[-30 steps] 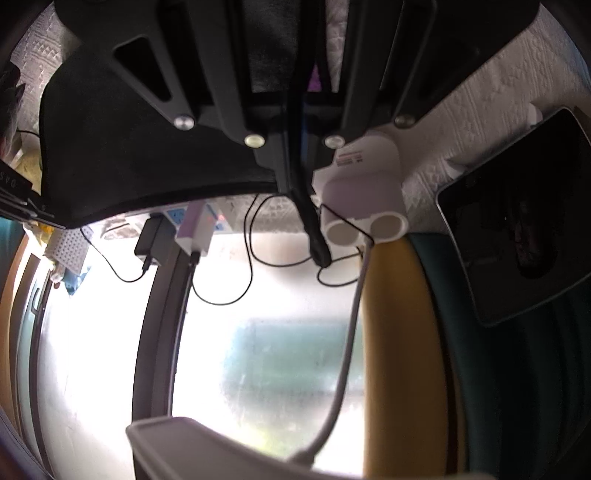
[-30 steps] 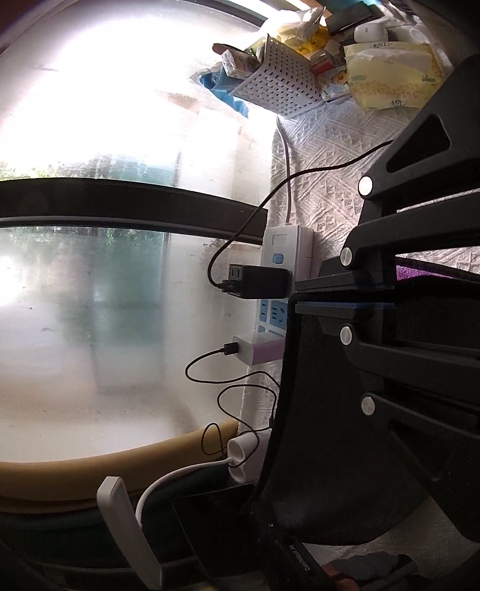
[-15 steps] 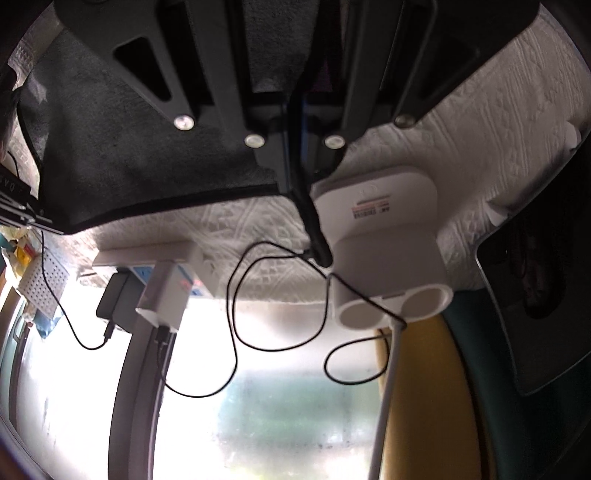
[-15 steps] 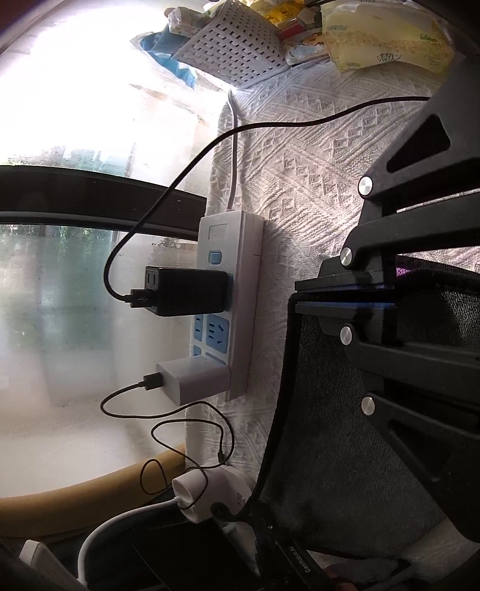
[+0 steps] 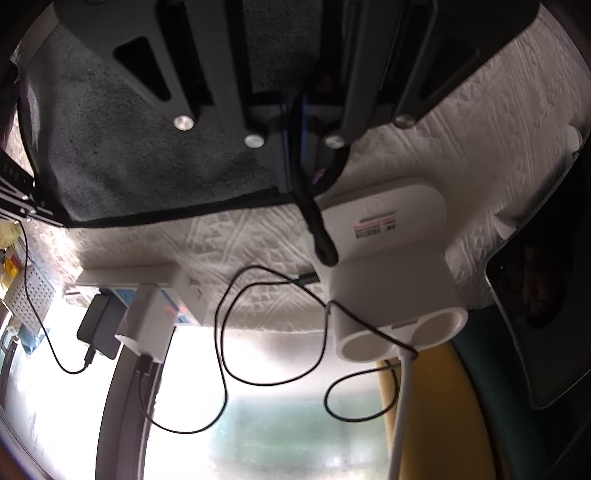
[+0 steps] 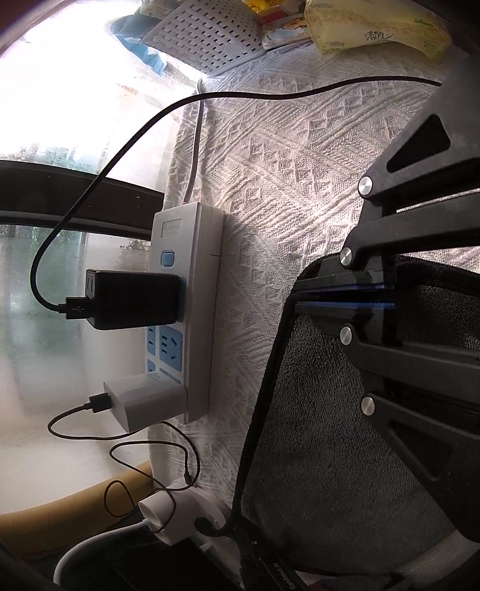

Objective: Fold towel

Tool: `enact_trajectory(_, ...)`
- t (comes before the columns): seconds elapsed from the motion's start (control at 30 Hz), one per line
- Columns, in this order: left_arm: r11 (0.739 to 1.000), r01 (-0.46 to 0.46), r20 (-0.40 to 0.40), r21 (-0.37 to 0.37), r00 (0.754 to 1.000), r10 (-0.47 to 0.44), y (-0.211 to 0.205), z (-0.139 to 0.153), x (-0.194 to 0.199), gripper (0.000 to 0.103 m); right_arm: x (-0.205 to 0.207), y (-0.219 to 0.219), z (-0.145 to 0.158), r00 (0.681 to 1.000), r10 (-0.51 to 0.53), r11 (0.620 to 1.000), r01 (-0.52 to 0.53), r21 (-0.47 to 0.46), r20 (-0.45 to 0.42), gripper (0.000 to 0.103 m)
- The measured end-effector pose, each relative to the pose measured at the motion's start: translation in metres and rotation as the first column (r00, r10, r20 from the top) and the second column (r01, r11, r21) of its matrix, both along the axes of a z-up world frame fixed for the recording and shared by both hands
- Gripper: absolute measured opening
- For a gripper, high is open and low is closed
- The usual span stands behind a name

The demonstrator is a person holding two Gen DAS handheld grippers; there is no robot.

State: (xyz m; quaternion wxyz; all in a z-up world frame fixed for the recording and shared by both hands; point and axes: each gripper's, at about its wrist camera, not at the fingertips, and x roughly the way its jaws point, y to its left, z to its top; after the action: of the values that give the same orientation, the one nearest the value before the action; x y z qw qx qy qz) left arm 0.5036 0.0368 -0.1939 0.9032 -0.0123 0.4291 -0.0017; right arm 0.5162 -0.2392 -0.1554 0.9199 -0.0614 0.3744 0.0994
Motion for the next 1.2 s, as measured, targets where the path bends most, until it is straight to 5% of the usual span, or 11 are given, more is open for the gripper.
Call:
enact_trajectory(0.5, 0.999, -0.011, 0.009, 0.053, 1.000, 0.011, -0.007, 0.004, -0.008, 0.010, 0.003, -0.002, 0.001, 1.000, -0.006, 1.000, 0.006, 0.005, -0.016, 0.005)
enact_trajectory(0.6, 0.998, -0.018, 0.018, 0.054, 1.000, 0.017, -0.008, 0.009, -0.014, 0.011, 0.003, -0.002, 0.003, 1.000, -0.018, 1.000, 0.018, 0.002, -0.016, 0.012)
enact_trajectory(0.67, 0.998, -0.025, 0.031, 0.063, 0.999, 0.023, -0.008, 0.015, -0.019, 0.011, 0.000, -0.004, 0.006, 1.000, -0.027, 1.000, 0.027, 0.001, -0.011, 0.028)
enact_trajectory(0.87, 0.997, -0.059, 0.041, 0.055, 0.998, 0.057, -0.001, 0.025, -0.036, 0.014, -0.012, -0.010, 0.016, 0.998, -0.058, 0.998, 0.057, 0.019, 0.017, 0.051)
enact_trajectory(1.2, 0.998, -0.049, 0.078, -0.025, 0.996, 0.051, -0.003, 0.050, -0.078, 0.014, -0.055, -0.013, 0.044, 0.993, -0.069, 0.998, 0.067, 0.019, 0.101, 0.071)
